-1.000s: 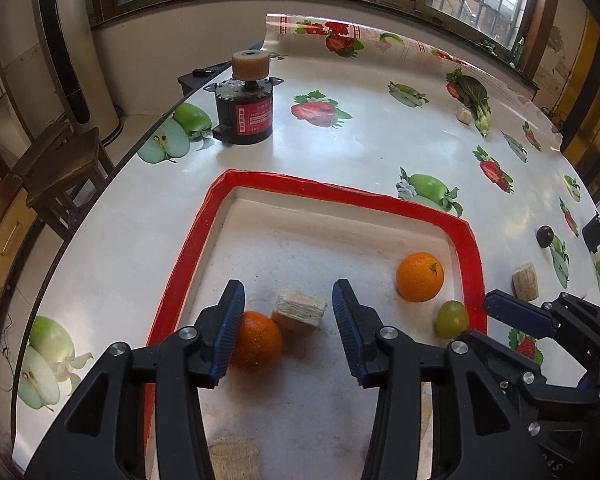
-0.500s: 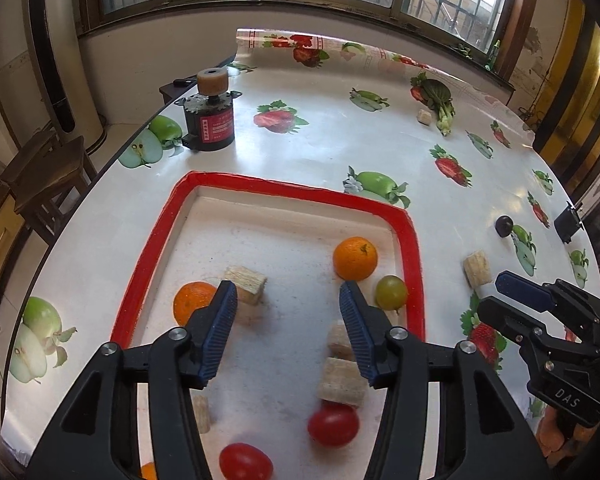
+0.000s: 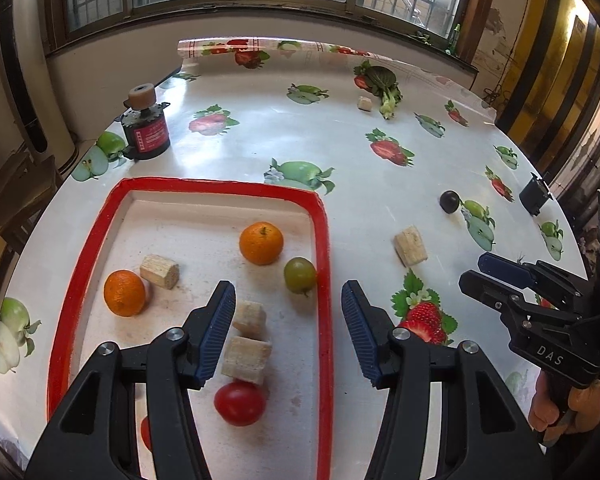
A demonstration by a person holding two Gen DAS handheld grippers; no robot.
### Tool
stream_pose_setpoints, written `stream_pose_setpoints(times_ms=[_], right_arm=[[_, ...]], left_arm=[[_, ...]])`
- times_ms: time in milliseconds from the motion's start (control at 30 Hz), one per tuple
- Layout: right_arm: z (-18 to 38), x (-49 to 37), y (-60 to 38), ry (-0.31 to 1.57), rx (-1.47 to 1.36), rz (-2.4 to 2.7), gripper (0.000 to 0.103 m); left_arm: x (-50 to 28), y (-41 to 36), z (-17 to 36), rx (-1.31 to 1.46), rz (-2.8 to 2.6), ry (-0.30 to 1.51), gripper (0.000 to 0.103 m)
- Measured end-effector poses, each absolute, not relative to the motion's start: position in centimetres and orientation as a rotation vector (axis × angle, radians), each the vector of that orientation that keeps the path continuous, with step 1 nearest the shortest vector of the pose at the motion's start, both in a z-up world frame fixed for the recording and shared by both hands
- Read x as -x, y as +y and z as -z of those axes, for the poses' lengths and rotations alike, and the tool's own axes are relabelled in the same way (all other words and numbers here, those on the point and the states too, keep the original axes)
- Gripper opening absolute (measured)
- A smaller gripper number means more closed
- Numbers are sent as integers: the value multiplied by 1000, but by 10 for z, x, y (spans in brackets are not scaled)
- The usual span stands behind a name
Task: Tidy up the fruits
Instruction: 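Move both open tools toward the dark plum and wooden cylinder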
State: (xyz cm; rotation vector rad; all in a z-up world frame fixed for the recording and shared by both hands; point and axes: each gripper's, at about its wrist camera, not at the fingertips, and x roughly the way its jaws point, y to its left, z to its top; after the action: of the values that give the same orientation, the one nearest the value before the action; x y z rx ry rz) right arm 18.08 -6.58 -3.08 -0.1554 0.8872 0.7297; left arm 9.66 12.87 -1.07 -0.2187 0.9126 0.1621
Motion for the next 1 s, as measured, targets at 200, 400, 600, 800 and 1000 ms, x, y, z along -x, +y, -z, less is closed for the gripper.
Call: stream_pose_setpoints(times_ms=[200, 400, 600, 800, 1000], right_arm=[[28, -183, -84, 882, 141, -706, 44], [27, -192, -101, 880, 133, -683, 44], [26, -212, -116, 873, 128, -650, 44], [28, -241, -118, 875, 135, -630, 45], [43, -273, -109, 911, 142, -622, 45]], left_arm=[[-104, 109, 9, 202, -136, 915, 54], [-113, 89, 8, 193, -109, 919, 54], [-126, 66, 12, 180, -86, 933, 54], [-149, 46, 27, 176, -72, 967, 54], [-171, 39, 45, 195, -97, 1001, 54]])
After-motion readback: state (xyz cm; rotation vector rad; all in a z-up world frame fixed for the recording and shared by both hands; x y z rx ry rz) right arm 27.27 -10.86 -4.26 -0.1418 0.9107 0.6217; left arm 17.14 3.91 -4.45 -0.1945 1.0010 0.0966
